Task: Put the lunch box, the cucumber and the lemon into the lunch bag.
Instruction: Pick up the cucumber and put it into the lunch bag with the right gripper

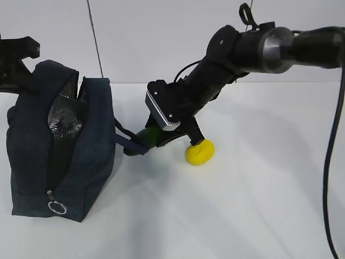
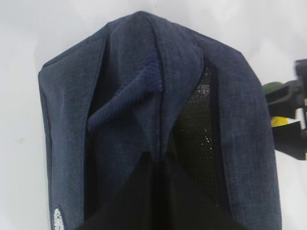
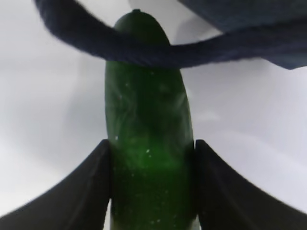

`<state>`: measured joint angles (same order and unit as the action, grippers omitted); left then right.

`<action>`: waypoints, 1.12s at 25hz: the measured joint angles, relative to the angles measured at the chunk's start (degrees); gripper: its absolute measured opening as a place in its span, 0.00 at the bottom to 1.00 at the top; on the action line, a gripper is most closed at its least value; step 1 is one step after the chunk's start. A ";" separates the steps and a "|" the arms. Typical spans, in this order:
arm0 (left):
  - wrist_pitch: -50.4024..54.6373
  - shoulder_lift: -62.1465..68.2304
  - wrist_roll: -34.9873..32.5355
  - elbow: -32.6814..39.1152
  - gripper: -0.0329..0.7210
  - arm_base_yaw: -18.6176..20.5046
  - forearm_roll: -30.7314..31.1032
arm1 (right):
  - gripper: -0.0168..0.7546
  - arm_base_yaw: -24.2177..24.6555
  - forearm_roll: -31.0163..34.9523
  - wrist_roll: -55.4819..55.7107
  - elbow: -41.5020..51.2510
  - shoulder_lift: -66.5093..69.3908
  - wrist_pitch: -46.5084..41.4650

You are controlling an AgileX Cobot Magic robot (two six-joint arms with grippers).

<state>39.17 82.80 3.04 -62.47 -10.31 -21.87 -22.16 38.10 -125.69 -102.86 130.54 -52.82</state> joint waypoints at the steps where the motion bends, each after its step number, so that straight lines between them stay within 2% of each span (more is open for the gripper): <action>1: 0.00 0.00 0.00 0.00 0.04 0.00 0.00 | 0.52 0.23 0.00 0.57 -0.17 -0.73 -0.29; 8: 0.00 0.00 0.00 0.00 0.04 0.00 0.19 | 0.52 2.61 0.14 3.33 -0.43 -7.55 -5.78; 13: 0.00 0.00 0.00 0.00 0.04 0.00 0.19 | 0.52 2.71 4.92 5.73 -0.43 -12.30 -8.80; 16: 0.00 0.00 0.00 0.00 0.04 0.00 0.19 | 0.52 2.71 4.94 6.92 -0.47 -14.34 -9.00; 28: 0.00 0.00 -0.13 0.00 0.04 0.00 -0.22 | 0.52 3.11 -20.50 16.54 1.82 -14.20 -8.50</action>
<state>39.17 82.80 2.91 -62.47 -10.31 -22.09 -19.05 17.59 -109.15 -101.04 116.33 -61.32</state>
